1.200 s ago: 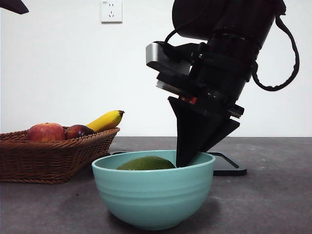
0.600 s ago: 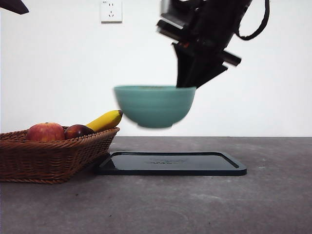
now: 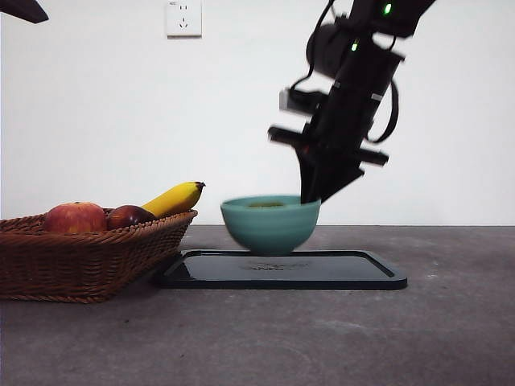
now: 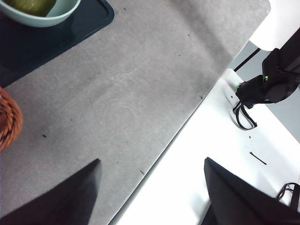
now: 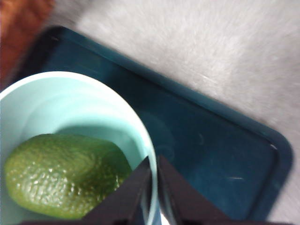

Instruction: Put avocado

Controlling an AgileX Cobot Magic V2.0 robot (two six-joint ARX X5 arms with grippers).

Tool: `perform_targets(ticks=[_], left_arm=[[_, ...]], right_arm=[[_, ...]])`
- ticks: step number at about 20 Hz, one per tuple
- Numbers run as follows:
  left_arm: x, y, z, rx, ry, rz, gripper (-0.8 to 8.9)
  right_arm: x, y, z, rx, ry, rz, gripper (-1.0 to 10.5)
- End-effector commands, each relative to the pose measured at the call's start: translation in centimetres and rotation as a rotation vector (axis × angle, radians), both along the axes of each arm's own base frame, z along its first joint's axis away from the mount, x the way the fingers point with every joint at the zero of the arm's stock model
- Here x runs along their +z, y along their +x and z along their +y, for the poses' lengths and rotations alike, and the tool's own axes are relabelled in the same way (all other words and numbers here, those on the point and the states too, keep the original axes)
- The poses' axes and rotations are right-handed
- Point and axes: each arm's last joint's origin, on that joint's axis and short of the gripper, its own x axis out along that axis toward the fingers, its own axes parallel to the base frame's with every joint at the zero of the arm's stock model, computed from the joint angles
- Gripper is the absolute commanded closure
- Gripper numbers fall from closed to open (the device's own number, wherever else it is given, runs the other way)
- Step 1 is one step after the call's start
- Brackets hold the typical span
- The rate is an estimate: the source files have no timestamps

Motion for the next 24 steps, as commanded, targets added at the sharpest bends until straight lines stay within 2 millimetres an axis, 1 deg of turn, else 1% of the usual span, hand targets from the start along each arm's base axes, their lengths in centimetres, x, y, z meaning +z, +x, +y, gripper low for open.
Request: perform_targets(ticks=[1,2,4,8,12,13,15,18,20,24], left_arm=[[0.2,0.1,-0.1,-0.018,-0.004,-0.017,4.72],[0.2,0.1,-0.1,-0.018,-0.004,-0.017,4.72],[0.2,0.1,-0.1,-0.018,-0.004,-0.018,4.72],[0.2,0.1,-0.1,-0.018,-0.004,-0.018,4.72],[0.2,0.1,-0.1,-0.018,-0.004,-0.018,4.72],[0.2,0.1,-0.1,-0.018,-0.004,-0.017,4.72],[0.2,0.1,-0.1,-0.018,-0.004,-0.018,4.72],[0.2,0.1,-0.1,-0.018,-0.004,-0.018,4.72],[0.2,0.1,-0.1,-0.018,-0.004,-0.017,4.72],[0.2,0.1,-0.1,-0.018,-0.004,-0.018,4.72]], right_arm=[[-1.1,1.0,0.7,0.001,0.004,0.007,9.4],[-1.7,1.2,0.8,0.0,-0.001,0.018,9.4],[-2.1,1.3,0.8,-0.002,-0.009,0.027,9.4],[-2.1,1.2,0.7,-0.006,-0.009,0.035,9.2],[-1.6,1.0,0.7,-0.021,-0.005,0.03,7.1],[-1.0,0.9,0.6,-0.023,-0.007,0.021,6.9],[0.8,0.3,0.2,-0.032,0.0,-0.016,6.9],[4.8,-1.6,-0.8,-0.033,0.018,-0.068,6.9],[7.8,-3.7,-1.5,-0.002,0.027,-0.091,6.7],[13.0,-9.0,-3.2,0.041,0.052,-0.12,6.6]])
